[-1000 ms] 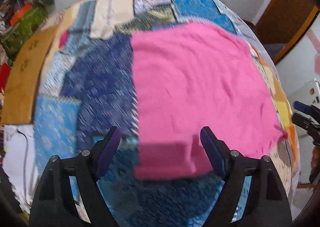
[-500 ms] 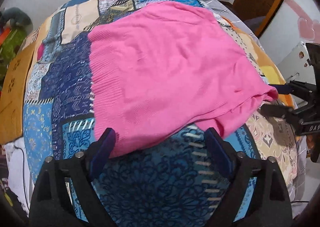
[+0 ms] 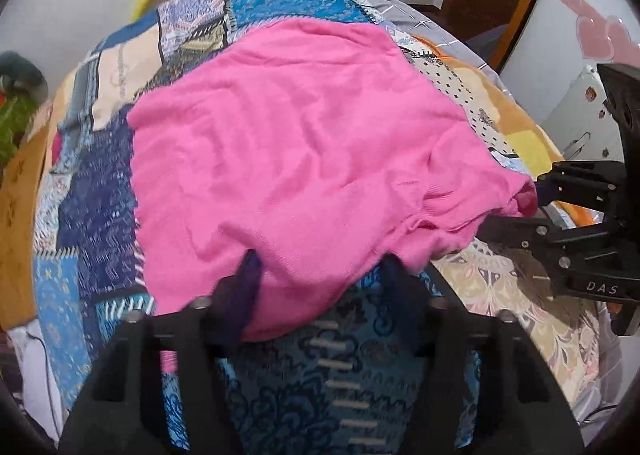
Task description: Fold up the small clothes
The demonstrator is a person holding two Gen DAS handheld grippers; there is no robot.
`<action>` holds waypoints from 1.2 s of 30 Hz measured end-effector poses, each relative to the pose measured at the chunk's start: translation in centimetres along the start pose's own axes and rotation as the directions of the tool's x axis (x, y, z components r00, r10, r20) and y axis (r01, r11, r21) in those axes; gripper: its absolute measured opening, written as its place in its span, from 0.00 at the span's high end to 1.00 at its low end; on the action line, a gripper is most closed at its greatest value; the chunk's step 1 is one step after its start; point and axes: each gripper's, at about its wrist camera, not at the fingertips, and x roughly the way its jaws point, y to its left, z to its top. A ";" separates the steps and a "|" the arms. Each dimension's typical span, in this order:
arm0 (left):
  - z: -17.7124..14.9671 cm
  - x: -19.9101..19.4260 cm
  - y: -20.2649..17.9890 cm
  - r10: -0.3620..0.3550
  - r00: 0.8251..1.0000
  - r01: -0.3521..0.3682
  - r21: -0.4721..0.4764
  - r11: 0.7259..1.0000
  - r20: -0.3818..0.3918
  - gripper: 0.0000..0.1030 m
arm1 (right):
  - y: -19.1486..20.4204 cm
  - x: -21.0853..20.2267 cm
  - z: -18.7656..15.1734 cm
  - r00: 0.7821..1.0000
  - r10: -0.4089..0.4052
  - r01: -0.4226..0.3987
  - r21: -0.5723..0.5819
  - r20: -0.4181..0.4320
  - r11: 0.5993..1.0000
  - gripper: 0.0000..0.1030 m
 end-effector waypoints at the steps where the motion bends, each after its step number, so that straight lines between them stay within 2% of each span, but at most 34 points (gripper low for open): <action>1: 0.1 0.1 0.1 0.005 1.000 -0.005 -0.002 1.000 0.001 0.61 | 0.0 0.1 0.1 1.000 0.005 -0.005 -0.001 0.004 1.000 0.81; 2: 0.3 0.3 0.2 0.008 1.000 -0.008 -0.004 1.000 -0.002 0.72 | 0.0 0.1 0.2 1.000 0.010 -0.010 -0.001 0.006 1.000 0.83; 3: 0.6 0.4 0.3 0.013 1.000 -0.013 -0.007 1.000 -0.005 0.78 | 0.0 0.1 0.3 1.000 0.013 -0.013 0.000 0.011 1.000 0.84; 4: 0.8 0.4 0.5 0.015 1.000 -0.015 -0.012 1.000 -0.005 0.90 | 0.0 0.0 0.4 1.000 0.020 -0.020 -0.001 0.018 1.000 0.86; 5: 1.0 0.4 0.6 0.014 1.000 -0.014 -0.018 1.000 -0.005 0.95 | 0.1 0.0 0.6 0.999 0.021 -0.021 -0.002 0.024 1.000 0.86; 14: 3.9 -1.6 3.3 0.041 0.997 -0.035 -0.082 0.996 0.070 0.96 | -0.2 -2.7 3.8 0.990 0.014 -0.013 -0.007 0.142 1.000 0.89; 20: 7.8 -3.8 4.8 0.081 0.985 -0.068 -0.091 0.993 0.151 0.96 | -0.4 -4.0 7.5 0.976 0.004 0.000 -0.017 0.216 1.000 0.90; 25: 11.7 -3.8 6.4 0.113 0.976 -0.094 -0.106 0.990 0.186 0.96 | -1.4 -3.9 11.3 0.968 -0.009 0.011 -0.006 0.252 1.000 0.90; 30: 15.5 -1.2 8.5 0.129 0.979 -0.110 -0.121 0.987 0.156 0.96 | -3.2 -2.0 14.9 0.972 -0.022 0.016 0.029 0.233 0.999 0.90; 33: 17.2 2.0 9.7 0.151 0.983 -0.140 -0.106 0.985 0.109 0.96 | -4.6 0.3 16.7 0.981 -0.033 0.024 0.049 0.192 0.999 0.90; 36: 18.2 4.8 11.1 0.136 0.989 -0.128 -0.116 0.985 0.064 0.95 | -5.6 2.6 17.8 0.988 -0.045 0.036 0.062 0.150 0.997 0.90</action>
